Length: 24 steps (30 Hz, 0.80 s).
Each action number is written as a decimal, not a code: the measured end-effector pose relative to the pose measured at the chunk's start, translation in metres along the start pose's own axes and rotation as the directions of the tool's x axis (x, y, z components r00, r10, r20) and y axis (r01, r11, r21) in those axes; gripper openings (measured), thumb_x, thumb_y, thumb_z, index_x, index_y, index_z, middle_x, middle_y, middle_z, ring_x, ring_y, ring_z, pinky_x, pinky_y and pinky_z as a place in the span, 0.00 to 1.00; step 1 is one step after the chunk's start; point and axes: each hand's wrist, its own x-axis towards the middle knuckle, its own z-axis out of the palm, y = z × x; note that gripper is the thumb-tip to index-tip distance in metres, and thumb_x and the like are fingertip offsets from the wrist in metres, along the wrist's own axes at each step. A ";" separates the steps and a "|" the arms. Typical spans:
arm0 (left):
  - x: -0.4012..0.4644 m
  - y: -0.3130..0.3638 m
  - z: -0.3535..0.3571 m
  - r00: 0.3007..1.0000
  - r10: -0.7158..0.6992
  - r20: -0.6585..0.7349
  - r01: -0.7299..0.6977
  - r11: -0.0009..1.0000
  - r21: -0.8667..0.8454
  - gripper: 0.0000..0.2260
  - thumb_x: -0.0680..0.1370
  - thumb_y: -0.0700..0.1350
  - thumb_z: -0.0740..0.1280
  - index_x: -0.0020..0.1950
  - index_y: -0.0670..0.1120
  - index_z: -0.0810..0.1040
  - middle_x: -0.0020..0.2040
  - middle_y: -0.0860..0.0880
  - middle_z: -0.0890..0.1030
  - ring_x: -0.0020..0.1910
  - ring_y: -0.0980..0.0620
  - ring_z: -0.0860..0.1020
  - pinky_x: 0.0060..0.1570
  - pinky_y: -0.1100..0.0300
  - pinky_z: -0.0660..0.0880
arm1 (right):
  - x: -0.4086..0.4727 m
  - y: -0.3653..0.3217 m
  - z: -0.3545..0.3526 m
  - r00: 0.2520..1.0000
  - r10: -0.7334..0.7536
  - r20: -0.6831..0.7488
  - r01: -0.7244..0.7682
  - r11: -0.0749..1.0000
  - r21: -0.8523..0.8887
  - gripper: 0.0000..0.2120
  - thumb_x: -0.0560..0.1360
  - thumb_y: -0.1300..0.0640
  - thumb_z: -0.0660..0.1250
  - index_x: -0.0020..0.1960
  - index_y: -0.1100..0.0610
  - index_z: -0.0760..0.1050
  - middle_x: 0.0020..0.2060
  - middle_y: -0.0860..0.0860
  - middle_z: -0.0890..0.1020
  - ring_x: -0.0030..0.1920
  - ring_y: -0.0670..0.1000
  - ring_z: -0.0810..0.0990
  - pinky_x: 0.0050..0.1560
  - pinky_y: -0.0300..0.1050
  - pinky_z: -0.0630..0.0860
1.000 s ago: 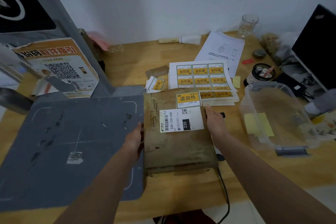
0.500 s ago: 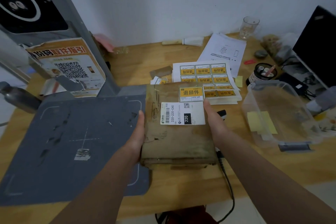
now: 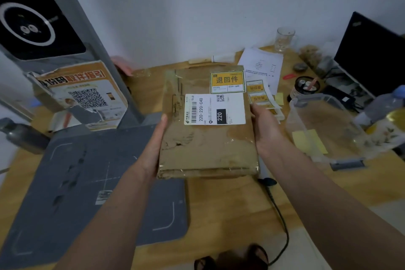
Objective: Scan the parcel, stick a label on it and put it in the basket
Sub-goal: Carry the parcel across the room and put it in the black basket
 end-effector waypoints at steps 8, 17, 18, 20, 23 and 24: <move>-0.008 0.018 0.032 0.999 0.033 -0.006 -0.033 0.998 0.061 0.29 0.75 0.68 0.50 0.56 0.52 0.81 0.54 0.46 0.85 0.52 0.49 0.83 0.57 0.49 0.76 | -0.025 -0.013 -0.035 0.983 -0.074 0.165 0.086 0.994 -0.066 0.19 0.77 0.41 0.61 0.56 0.52 0.82 0.46 0.53 0.87 0.43 0.53 0.86 0.46 0.50 0.81; -0.015 0.001 0.121 0.994 0.003 0.107 -0.017 0.991 0.131 0.25 0.75 0.68 0.52 0.45 0.55 0.84 0.47 0.46 0.86 0.45 0.49 0.85 0.48 0.51 0.79 | -0.087 -0.029 -0.126 0.982 -0.181 -0.045 0.179 0.983 -0.047 0.19 0.78 0.42 0.58 0.43 0.51 0.83 0.31 0.49 0.86 0.30 0.47 0.85 0.29 0.39 0.80; -0.016 -0.003 0.133 0.992 -0.005 0.127 -0.014 0.988 0.151 0.25 0.75 0.68 0.52 0.46 0.55 0.84 0.46 0.47 0.86 0.44 0.49 0.85 0.47 0.52 0.79 | -0.097 -0.029 -0.141 0.978 -0.198 -0.063 0.196 0.980 -0.038 0.19 0.79 0.42 0.57 0.46 0.52 0.82 0.32 0.49 0.86 0.32 0.47 0.85 0.31 0.40 0.81; -0.020 -0.013 0.160 0.982 -0.046 0.185 0.009 0.981 0.192 0.27 0.74 0.69 0.53 0.52 0.54 0.82 0.47 0.46 0.86 0.45 0.48 0.85 0.48 0.51 0.79 | -0.116 -0.029 -0.172 0.972 -0.212 -0.105 0.211 0.977 -0.025 0.21 0.79 0.41 0.56 0.54 0.53 0.81 0.38 0.50 0.87 0.39 0.50 0.86 0.39 0.44 0.82; -0.026 -0.026 0.198 0.951 -0.095 0.293 0.019 0.968 0.250 0.29 0.73 0.70 0.54 0.56 0.53 0.82 0.51 0.45 0.85 0.50 0.47 0.84 0.53 0.49 0.77 | -0.149 -0.030 -0.213 0.962 -0.217 -0.163 0.219 0.976 -0.002 0.23 0.78 0.38 0.56 0.57 0.52 0.80 0.46 0.52 0.87 0.45 0.52 0.86 0.45 0.48 0.81; -0.028 -0.031 0.209 0.940 -0.113 0.322 0.020 0.960 0.280 0.30 0.71 0.71 0.54 0.56 0.53 0.82 0.52 0.45 0.85 0.51 0.46 0.84 0.54 0.49 0.77 | -0.162 -0.029 -0.226 0.956 -0.224 -0.190 0.231 0.973 0.011 0.24 0.78 0.37 0.56 0.58 0.51 0.80 0.50 0.53 0.86 0.48 0.53 0.86 0.48 0.50 0.81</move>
